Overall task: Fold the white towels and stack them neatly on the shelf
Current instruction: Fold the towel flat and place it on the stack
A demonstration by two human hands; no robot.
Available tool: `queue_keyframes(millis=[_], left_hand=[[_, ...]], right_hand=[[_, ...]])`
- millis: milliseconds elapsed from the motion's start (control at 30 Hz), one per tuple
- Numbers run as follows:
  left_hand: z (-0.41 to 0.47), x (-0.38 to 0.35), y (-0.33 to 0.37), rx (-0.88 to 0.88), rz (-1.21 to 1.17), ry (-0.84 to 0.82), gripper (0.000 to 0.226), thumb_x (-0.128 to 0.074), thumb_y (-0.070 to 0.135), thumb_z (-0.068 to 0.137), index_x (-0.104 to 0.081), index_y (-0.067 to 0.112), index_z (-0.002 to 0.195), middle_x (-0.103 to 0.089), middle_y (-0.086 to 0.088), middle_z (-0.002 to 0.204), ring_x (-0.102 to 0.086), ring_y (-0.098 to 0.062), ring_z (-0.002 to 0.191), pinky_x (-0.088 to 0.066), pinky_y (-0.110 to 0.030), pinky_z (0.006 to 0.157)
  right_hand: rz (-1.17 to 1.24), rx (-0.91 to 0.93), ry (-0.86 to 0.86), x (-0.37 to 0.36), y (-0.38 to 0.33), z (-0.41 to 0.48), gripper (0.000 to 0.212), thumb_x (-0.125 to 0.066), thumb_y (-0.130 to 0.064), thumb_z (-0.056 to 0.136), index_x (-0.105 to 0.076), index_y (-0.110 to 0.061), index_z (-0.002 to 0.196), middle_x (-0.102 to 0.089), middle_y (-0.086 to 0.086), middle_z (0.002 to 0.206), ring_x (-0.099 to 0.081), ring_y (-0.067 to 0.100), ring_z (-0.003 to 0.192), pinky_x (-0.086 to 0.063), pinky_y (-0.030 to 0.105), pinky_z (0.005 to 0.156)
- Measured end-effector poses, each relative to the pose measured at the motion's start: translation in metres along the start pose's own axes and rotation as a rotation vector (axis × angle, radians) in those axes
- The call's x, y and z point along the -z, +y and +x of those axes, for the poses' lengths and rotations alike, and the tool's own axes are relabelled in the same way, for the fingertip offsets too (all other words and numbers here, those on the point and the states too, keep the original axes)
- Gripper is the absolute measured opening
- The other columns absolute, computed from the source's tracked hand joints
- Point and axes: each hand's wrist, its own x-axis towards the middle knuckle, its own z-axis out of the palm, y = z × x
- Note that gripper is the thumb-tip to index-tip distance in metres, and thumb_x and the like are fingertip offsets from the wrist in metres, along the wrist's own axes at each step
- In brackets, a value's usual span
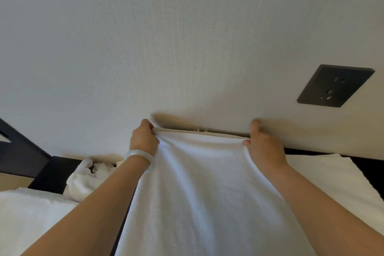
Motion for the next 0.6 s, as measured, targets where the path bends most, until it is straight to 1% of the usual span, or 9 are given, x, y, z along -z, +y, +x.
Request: queue_keyframes(millis=[67,133,200,267,333,400,500,533,600], left_hand=[[-0.006,-0.009,-0.001,-0.006,-0.009,0.012,0.013,-0.044,0.0,0.09,-0.049,0.009,0.098,-0.063,-0.018,0.1,-0.06,-0.038,0.09,-0.051,-0.044,0.08],[-0.013,-0.016,0.0,-0.053,0.014,0.002,0.025,-0.049,0.003,0.095,-0.047,0.003,0.12,-0.049,-0.017,0.125,-0.056,-0.035,0.104,-0.044,-0.034,0.086],[-0.027,-0.021,0.0,-0.223,0.066,0.049,0.037,-0.053,0.0,0.093,-0.045,-0.003,0.129,-0.042,-0.018,0.132,-0.054,-0.033,0.109,-0.043,-0.033,0.094],[-0.051,-0.033,-0.003,-0.52,0.19,0.111,0.032,-0.055,-0.004,0.086,-0.054,0.0,0.118,-0.052,-0.017,0.116,-0.059,-0.033,0.099,-0.052,-0.041,0.09],[-0.075,-0.051,-0.018,-0.708,0.364,0.009,0.029,-0.054,0.014,0.083,-0.057,0.011,0.112,-0.06,-0.01,0.108,-0.064,-0.03,0.093,-0.055,-0.042,0.084],[-0.082,-0.066,-0.033,-0.664,0.561,-0.169,0.045,-0.041,0.04,0.091,-0.058,0.017,0.126,-0.059,-0.007,0.131,-0.061,-0.03,0.118,-0.043,-0.051,0.1],[-0.069,-0.072,-0.047,-0.562,0.739,-0.227,0.066,-0.007,0.062,0.098,-0.025,0.031,0.153,-0.026,0.001,0.159,-0.026,-0.02,0.146,-0.014,-0.054,0.11],[-0.064,-0.07,-0.045,-0.519,0.755,-0.257,0.072,0.009,0.067,0.092,-0.008,0.035,0.155,-0.01,0.003,0.163,-0.011,-0.017,0.149,-0.006,-0.053,0.114],[-0.062,-0.071,-0.039,-0.477,0.754,-0.264,0.085,0.038,0.07,0.069,0.021,0.039,0.147,0.021,0.008,0.158,0.018,-0.012,0.145,0.01,-0.05,0.117]], right_hand=[[0.001,-0.002,0.042,-0.008,0.001,-0.004,0.05,-0.061,-0.026,0.096,-0.039,-0.002,0.134,-0.07,0.01,0.084,-0.068,0.033,0.074,-0.037,0.032,0.054],[0.01,0.005,0.157,-0.011,0.003,-0.008,0.044,-0.079,-0.009,0.08,-0.054,0.002,0.115,-0.065,0.014,0.078,-0.063,0.035,0.064,-0.044,0.034,0.052],[0.054,0.031,0.322,-0.013,-0.001,-0.019,0.042,-0.079,0.004,0.07,-0.06,0.0,0.107,-0.064,0.016,0.095,-0.06,0.036,0.079,-0.049,0.042,0.071],[0.148,0.276,0.379,-0.018,-0.017,-0.043,0.038,-0.069,0.001,0.075,-0.062,-0.003,0.113,-0.063,0.016,0.112,-0.06,0.037,0.095,-0.041,0.043,0.089],[0.146,0.597,0.194,-0.031,-0.025,-0.071,0.04,-0.054,-0.019,0.088,-0.061,-0.009,0.125,-0.061,0.009,0.13,-0.058,0.03,0.117,-0.034,0.043,0.103],[0.083,0.564,-0.056,-0.046,-0.014,-0.074,0.056,-0.039,-0.042,0.093,-0.048,-0.018,0.143,-0.043,0.0,0.151,-0.044,0.021,0.138,-0.017,0.038,0.116],[0.103,0.238,-0.161,-0.052,0.015,-0.051,0.081,-0.005,-0.066,0.089,-0.011,-0.021,0.157,0.0,-0.009,0.16,-0.007,0.01,0.15,0.012,0.022,0.118],[0.1,0.232,-0.185,-0.048,0.015,-0.049,0.087,0.005,-0.069,0.087,-0.01,-0.02,0.157,0.003,-0.008,0.159,-0.005,0.011,0.151,0.012,0.022,0.118],[0.111,0.303,-0.156,-0.038,0.01,-0.058,0.086,0.005,-0.063,0.096,-0.036,-0.011,0.15,-0.019,-0.002,0.157,-0.029,0.02,0.147,-0.001,0.027,0.119]])
